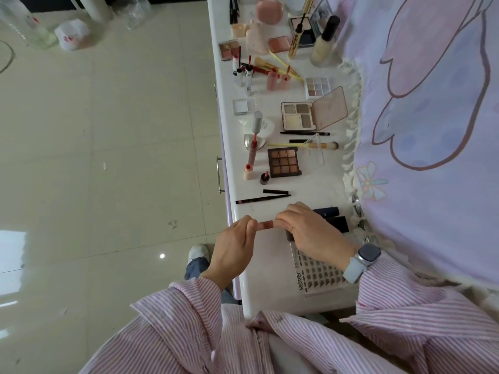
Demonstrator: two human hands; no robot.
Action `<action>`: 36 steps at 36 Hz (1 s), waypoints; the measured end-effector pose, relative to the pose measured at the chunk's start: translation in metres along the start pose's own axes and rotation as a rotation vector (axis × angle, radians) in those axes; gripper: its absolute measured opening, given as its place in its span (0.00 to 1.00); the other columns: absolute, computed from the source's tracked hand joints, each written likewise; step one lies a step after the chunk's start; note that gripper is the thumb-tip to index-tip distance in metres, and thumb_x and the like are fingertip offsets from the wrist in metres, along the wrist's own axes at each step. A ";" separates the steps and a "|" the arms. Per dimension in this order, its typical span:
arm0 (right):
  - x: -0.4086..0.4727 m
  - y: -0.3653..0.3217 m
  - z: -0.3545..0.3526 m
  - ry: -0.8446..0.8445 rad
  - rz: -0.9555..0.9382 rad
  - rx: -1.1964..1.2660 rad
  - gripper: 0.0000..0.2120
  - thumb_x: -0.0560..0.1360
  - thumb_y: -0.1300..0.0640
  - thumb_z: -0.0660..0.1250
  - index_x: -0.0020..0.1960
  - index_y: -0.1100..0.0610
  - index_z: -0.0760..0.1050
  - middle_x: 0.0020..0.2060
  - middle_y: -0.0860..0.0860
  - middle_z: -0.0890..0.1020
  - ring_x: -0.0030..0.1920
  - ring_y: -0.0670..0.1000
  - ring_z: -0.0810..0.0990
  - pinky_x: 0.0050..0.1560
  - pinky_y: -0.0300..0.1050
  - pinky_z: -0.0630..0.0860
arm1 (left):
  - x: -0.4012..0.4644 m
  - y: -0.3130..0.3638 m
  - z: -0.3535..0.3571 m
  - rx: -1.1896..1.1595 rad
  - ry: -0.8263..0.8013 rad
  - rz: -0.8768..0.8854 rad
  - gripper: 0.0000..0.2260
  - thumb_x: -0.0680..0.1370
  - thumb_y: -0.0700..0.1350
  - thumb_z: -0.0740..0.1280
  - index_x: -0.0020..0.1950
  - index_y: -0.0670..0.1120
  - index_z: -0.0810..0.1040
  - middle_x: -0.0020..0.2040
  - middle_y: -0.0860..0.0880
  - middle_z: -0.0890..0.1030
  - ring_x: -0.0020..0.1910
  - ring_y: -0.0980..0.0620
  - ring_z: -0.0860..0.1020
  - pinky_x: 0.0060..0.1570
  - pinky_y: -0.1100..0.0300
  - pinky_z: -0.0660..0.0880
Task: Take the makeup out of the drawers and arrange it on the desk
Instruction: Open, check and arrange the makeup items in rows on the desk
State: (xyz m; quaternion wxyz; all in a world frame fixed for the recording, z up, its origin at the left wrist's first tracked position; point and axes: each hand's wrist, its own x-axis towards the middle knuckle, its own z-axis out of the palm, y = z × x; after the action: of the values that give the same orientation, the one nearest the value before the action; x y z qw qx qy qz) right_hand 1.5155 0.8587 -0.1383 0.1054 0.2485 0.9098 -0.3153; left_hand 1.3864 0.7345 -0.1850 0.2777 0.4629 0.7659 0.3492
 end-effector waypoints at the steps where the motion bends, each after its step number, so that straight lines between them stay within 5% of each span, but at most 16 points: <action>1: 0.000 0.000 -0.001 0.003 -0.020 -0.010 0.11 0.80 0.58 0.54 0.56 0.57 0.74 0.46 0.47 0.72 0.49 0.44 0.66 0.55 0.40 0.67 | 0.000 0.000 0.001 -0.037 -0.002 -0.027 0.19 0.82 0.54 0.50 0.35 0.47 0.65 0.28 0.54 0.64 0.26 0.55 0.61 0.27 0.59 0.60; 5: 0.000 -0.003 -0.011 0.087 0.134 0.333 0.14 0.78 0.49 0.60 0.60 0.53 0.74 0.49 0.43 0.75 0.49 0.42 0.76 0.50 0.35 0.73 | 0.000 -0.004 0.000 -0.067 0.006 -0.032 0.23 0.76 0.63 0.44 0.37 0.48 0.66 0.28 0.54 0.65 0.26 0.54 0.63 0.28 0.56 0.63; 7: 0.000 -0.005 -0.017 0.093 0.294 0.523 0.17 0.78 0.44 0.55 0.57 0.53 0.75 0.39 0.45 0.78 0.36 0.41 0.76 0.38 0.30 0.71 | 0.000 -0.006 -0.003 -0.050 0.024 -0.010 0.22 0.75 0.68 0.40 0.36 0.55 0.62 0.28 0.55 0.64 0.26 0.55 0.63 0.28 0.57 0.63; 10: 0.001 -0.005 -0.016 0.183 0.398 0.672 0.18 0.81 0.49 0.53 0.47 0.58 0.77 0.26 0.49 0.73 0.21 0.40 0.69 0.26 0.30 0.66 | -0.001 -0.008 -0.004 -0.036 0.029 0.029 0.22 0.74 0.70 0.38 0.36 0.57 0.60 0.28 0.56 0.64 0.26 0.57 0.62 0.26 0.60 0.62; 17: -0.001 -0.005 -0.015 0.201 0.311 0.871 0.07 0.79 0.61 0.58 0.54 0.53 0.72 0.45 0.51 0.74 0.36 0.48 0.72 0.33 0.37 0.69 | -0.002 -0.013 -0.001 -0.137 0.053 0.020 0.20 0.75 0.69 0.42 0.36 0.58 0.62 0.36 0.42 0.79 0.26 0.56 0.64 0.26 0.58 0.63; 22: 0.000 -0.006 -0.017 0.134 0.298 0.579 0.13 0.80 0.52 0.56 0.43 0.53 0.76 0.29 0.47 0.75 0.26 0.43 0.70 0.30 0.35 0.68 | -0.003 -0.008 -0.005 -0.109 0.056 0.064 0.21 0.75 0.70 0.41 0.36 0.58 0.61 0.29 0.56 0.66 0.27 0.56 0.62 0.27 0.53 0.65; 26: -0.004 0.002 -0.019 0.068 0.251 0.461 0.05 0.79 0.54 0.60 0.52 0.51 0.73 0.47 0.46 0.76 0.45 0.43 0.75 0.41 0.31 0.70 | -0.003 -0.009 -0.011 -0.096 0.050 0.030 0.27 0.74 0.70 0.40 0.37 0.52 0.66 0.29 0.55 0.67 0.28 0.54 0.64 0.28 0.54 0.66; 28: -0.006 0.004 -0.020 0.002 0.232 0.430 0.10 0.78 0.55 0.60 0.59 0.51 0.71 0.52 0.41 0.74 0.53 0.40 0.73 0.49 0.32 0.69 | -0.003 -0.009 -0.014 -0.091 0.037 0.009 0.26 0.74 0.69 0.42 0.38 0.51 0.67 0.29 0.55 0.68 0.28 0.54 0.65 0.30 0.55 0.67; 32: -0.004 0.002 -0.019 -0.088 0.157 0.203 0.11 0.79 0.54 0.58 0.60 0.54 0.74 0.51 0.45 0.78 0.51 0.45 0.75 0.53 0.39 0.71 | -0.002 -0.013 -0.015 -0.106 0.029 -0.010 0.22 0.78 0.59 0.49 0.42 0.46 0.74 0.29 0.55 0.69 0.27 0.56 0.65 0.30 0.55 0.67; 36: -0.001 0.011 -0.021 0.020 0.096 -0.048 0.11 0.79 0.55 0.57 0.58 0.53 0.75 0.48 0.45 0.71 0.51 0.44 0.66 0.53 0.40 0.65 | -0.004 -0.019 -0.017 -0.114 0.018 -0.007 0.14 0.79 0.49 0.54 0.42 0.45 0.75 0.36 0.53 0.77 0.29 0.58 0.69 0.31 0.61 0.67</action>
State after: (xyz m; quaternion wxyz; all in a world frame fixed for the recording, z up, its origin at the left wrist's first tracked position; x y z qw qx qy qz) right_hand 1.5216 0.8787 -0.1278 0.1173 0.2924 0.9052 -0.2854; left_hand 1.3656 0.7203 -0.1890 0.2980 0.4407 0.7488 0.3954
